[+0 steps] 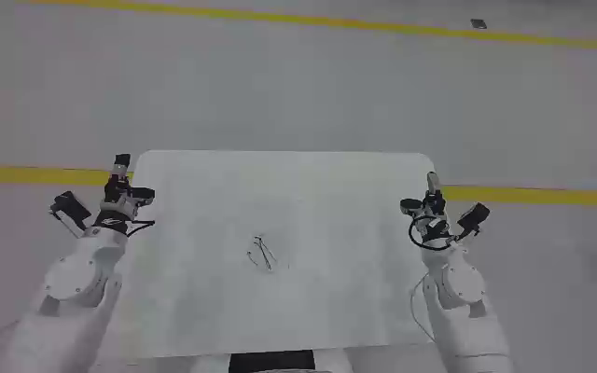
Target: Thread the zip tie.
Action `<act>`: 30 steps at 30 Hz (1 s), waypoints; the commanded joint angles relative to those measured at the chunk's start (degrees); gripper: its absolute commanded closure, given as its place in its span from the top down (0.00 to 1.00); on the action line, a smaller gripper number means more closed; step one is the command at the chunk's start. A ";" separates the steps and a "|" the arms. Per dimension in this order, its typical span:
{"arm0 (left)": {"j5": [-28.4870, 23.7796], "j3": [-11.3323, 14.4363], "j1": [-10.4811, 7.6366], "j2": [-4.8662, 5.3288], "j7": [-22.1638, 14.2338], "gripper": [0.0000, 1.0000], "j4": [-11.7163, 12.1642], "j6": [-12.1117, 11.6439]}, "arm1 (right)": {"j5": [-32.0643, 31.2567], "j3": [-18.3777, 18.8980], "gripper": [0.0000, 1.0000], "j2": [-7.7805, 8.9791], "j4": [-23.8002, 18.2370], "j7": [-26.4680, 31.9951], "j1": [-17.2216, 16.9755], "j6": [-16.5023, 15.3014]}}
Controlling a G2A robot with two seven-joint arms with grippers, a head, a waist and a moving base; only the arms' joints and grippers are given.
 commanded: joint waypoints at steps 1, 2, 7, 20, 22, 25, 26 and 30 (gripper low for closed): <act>0.00 0.00 0.00 0.00 0.00 1.00 0.00 0.00 | 0.00 0.00 1.00 0.00 0.00 0.00 0.00 0.00; 0.00 0.00 0.00 0.00 0.00 0.78 0.00 0.00 | 0.00 0.00 1.00 0.00 0.00 0.00 0.00 0.00; 3.58 0.09 -0.20 0.21 -2.74 1.00 -1.46 -1.17 | 0.00 0.00 1.00 0.00 0.00 0.00 0.00 0.00; 13.86 0.77 1.53 0.96 -11.63 1.00 -4.24 -0.15 | 0.00 0.00 1.00 0.00 0.00 0.00 0.00 0.00; 13.86 0.77 1.53 0.96 -11.63 1.00 -4.24 -0.15 | 0.00 0.00 1.00 0.00 0.00 0.00 0.00 0.00; 13.86 0.77 1.53 0.96 -11.63 1.00 -4.24 -0.15 | 0.00 0.00 1.00 0.00 0.00 0.00 0.00 0.00; 14.25 1.15 1.37 0.99 -12.56 1.00 -4.98 -0.35 | 0.00 0.00 1.00 0.00 0.00 0.00 0.00 0.00; 17.75 2.73 0.62 1.36 -18.87 1.00 -7.54 1.42 | 0.00 0.00 1.00 0.00 0.00 0.00 0.00 0.00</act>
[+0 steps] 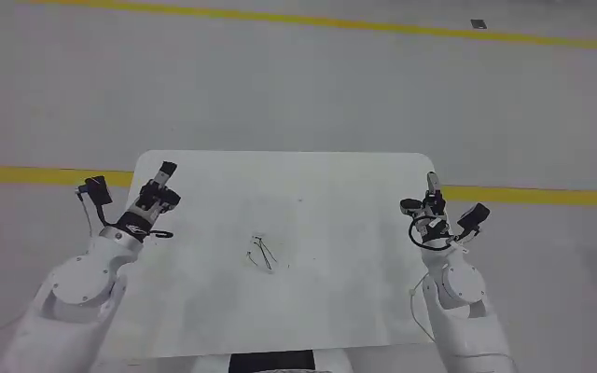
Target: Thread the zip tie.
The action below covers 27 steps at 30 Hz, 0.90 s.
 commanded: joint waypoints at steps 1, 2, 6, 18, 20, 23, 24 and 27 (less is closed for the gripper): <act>2.52 0.98 -0.06 0.17 -3.59 1.00 -1.52 1.20 | 0.00 0.00 1.00 0.00 0.00 0.00 0.00 0.00; 3.97 1.55 0.09 0.25 -4.45 1.00 -2.16 2.35 | 0.00 0.00 1.00 0.00 0.00 0.00 0.00 0.00; 7.83 2.98 0.65 0.41 -5.36 1.00 -5.41 8.13 | 0.00 0.00 1.00 0.00 0.00 0.00 0.00 0.00; 11.17 3.28 0.21 0.61 -6.30 1.00 -6.67 10.00 | 0.00 0.00 1.00 0.00 0.00 0.00 0.00 0.00; 14.28 4.07 -0.61 0.84 -8.65 1.00 -8.46 14.39 | 0.00 0.00 1.00 0.00 0.00 0.00 0.00 0.00; 18.18 5.94 -2.31 1.22 -14.04 1.00 -9.98 18.52 | 0.00 0.00 1.00 0.00 0.00 0.00 0.00 0.00; 20.20 6.59 -2.80 1.41 -16.47 1.00 -10.00 18.52 | 0.00 0.00 1.00 0.00 0.00 0.00 0.00 0.00; 23.63 7.35 -3.50 1.60 -21.09 1.00 -10.04 18.52 | 0.00 0.00 1.00 0.00 0.00 0.00 0.00 0.00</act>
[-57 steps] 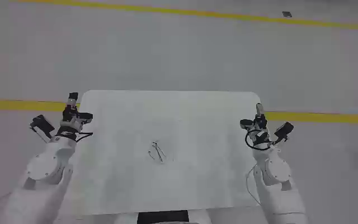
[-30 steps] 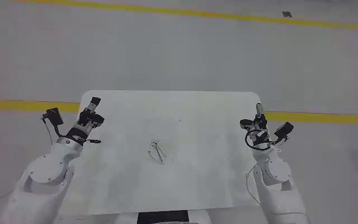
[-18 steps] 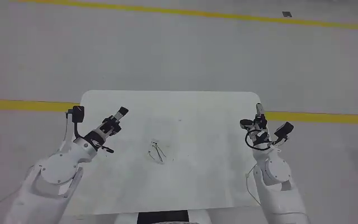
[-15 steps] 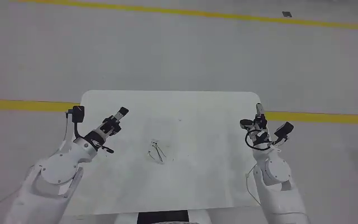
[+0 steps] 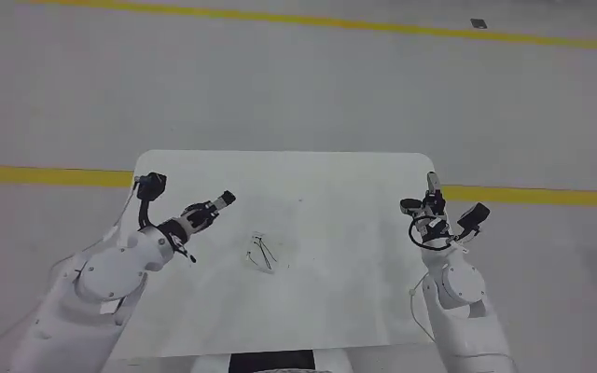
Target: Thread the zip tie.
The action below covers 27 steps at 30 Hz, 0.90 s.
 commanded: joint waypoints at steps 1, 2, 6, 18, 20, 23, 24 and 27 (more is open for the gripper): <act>2.48 0.32 -0.25 0.06 -3.39 1.00 -0.06 -0.12 | 0.00 0.00 1.00 0.00 0.00 0.00 0.00 0.00; 3.11 0.35 -0.23 0.04 -4.80 1.00 0.01 -0.12 | 0.00 0.00 1.00 0.00 0.00 0.00 0.00 0.00; 6.52 0.35 -0.36 0.08 -7.79 1.00 -0.02 -0.12 | 0.00 0.00 1.00 0.00 0.00 0.00 0.00 0.00; 9.87 3.50 -2.60 0.19 -14.16 1.00 0.27 -0.12 | 0.00 0.00 1.00 0.00 0.00 0.00 0.00 0.00; 11.24 4.85 -3.43 0.05 -16.68 1.00 -0.25 -0.12 | 0.00 0.00 1.00 0.00 0.00 0.00 0.00 0.00; 17.66 6.82 -4.76 -0.19 -20.53 1.00 -1.14 -0.12 | 0.00 0.00 1.00 0.00 0.00 0.00 0.00 0.00; 19.49 7.43 -5.03 -0.34 -21.72 1.00 -1.52 -0.12 | 0.00 0.00 1.00 0.00 0.00 0.00 0.00 0.00; 23.45 8.30 -5.10 -1.12 -26.36 1.00 -1.97 -0.12 | 0.00 0.00 1.00 0.00 0.00 0.00 0.00 0.00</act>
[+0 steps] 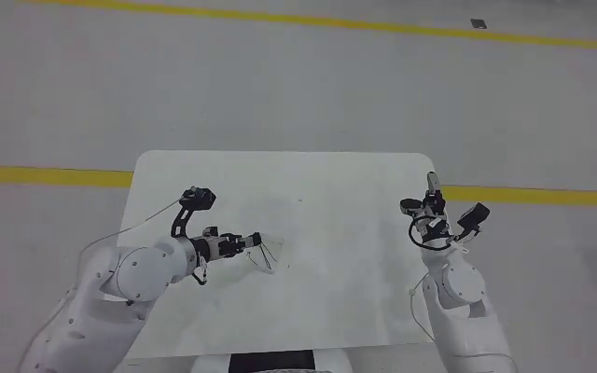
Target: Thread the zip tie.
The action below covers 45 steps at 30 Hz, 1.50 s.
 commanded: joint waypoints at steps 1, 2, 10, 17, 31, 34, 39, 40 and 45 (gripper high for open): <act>1.82 0.04 0.03 -0.36 -2.05 1.00 -0.32 0.00 | 0.00 0.00 1.00 0.00 0.00 0.00 0.00 0.00; 1.82 0.04 0.03 -0.36 -2.05 1.00 -0.32 0.00 | 0.00 0.00 1.00 0.00 0.00 0.00 0.00 0.00; 1.82 0.04 0.03 -0.36 -2.05 1.00 -0.32 0.00 | 0.00 0.00 1.00 0.00 0.00 0.00 0.00 0.00; 1.94 0.09 0.01 -0.36 -1.81 1.00 -0.27 -0.11 | 0.00 0.00 1.00 0.00 0.00 0.00 0.00 0.00; 22.24 5.83 -3.60 -2.65 -14.32 1.00 -4.14 0.00 | 0.00 0.00 1.00 0.00 0.00 0.00 0.00 0.00; 27.31 6.61 -4.82 -4.59 -18.57 1.00 -2.21 0.00 | 0.00 0.00 1.00 0.00 0.00 0.00 0.00 0.00; 35.86 5.35 -3.93 -9.57 -19.39 1.00 0.07 0.00 | 0.00 0.00 1.00 0.00 0.00 0.00 0.00 0.00; 35.65 5.62 -3.43 -10.53 -19.39 1.00 -0.26 0.00 | 0.00 0.00 1.00 0.00 0.00 0.00 0.00 0.00; 35.65 5.62 -3.43 -10.53 -19.39 1.00 -0.26 0.00 | 0.00 0.00 1.00 0.00 0.00 0.00 0.00 0.00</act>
